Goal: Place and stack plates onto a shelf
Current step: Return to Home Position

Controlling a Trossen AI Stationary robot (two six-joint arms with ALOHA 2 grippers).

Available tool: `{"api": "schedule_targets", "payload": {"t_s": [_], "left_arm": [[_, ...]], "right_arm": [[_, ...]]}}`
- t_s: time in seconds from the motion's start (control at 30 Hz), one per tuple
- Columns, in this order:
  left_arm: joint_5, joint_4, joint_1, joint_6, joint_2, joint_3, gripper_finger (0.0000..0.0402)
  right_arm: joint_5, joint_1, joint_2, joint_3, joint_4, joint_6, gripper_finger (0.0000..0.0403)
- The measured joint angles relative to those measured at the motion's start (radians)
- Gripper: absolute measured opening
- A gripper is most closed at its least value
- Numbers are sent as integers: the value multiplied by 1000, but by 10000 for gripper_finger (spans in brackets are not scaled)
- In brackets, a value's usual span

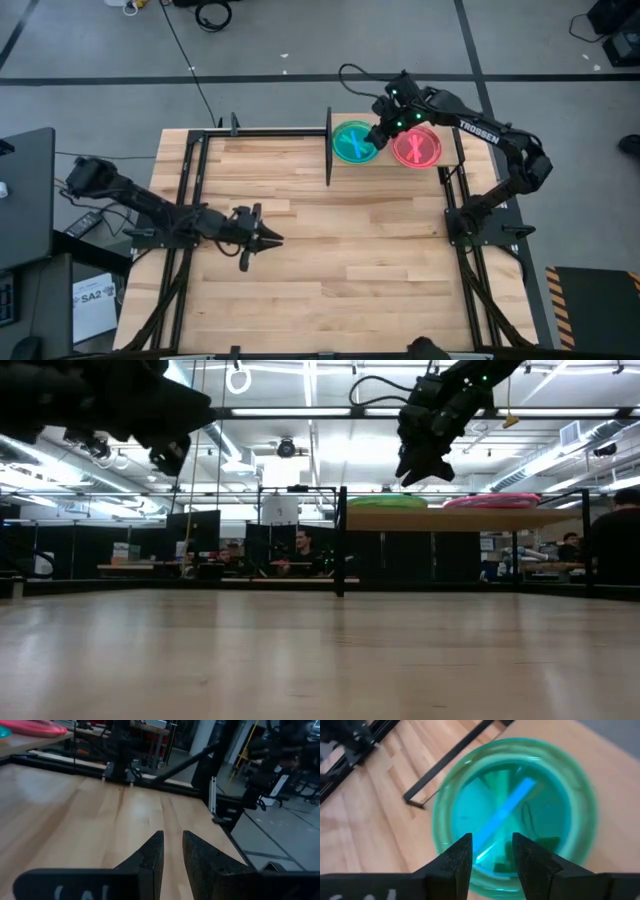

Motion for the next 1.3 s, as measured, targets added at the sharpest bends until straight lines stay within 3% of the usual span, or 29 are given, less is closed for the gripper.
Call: {"api": "schedule_targets", "payload": {"t_s": [0.17, 0.33, 0.6, 0.77, 0.9, 1.13, 1.3], "left_arm": [[83, 2, 74, 0, -36, 0, 78], [146, -16, 117, 35, -150, 0, 78], [149, -302, 165, 58, -465, 0, 78], [119, -486, 181, 105, -689, 0, 78], [71, -626, 181, 141, -859, 0, 78], [4, -918, 181, 149, -1093, 0, 78], [0, -1010, 181, 156, -1089, 15, 78]], "right_arm": [[-1, 63, 0, 0, 0, 0, 124], [-3, 121, 0, 0, -1, 0, 90], [-3, 200, -59, 0, -2, -3, 14], [11, 247, -168, 0, -2, -13, 13], [67, 297, -272, 0, -2, -43, 21], [267, 416, -410, 0, -6, -39, 12], [347, 509, -469, -15, -3, -30, 10]]}}
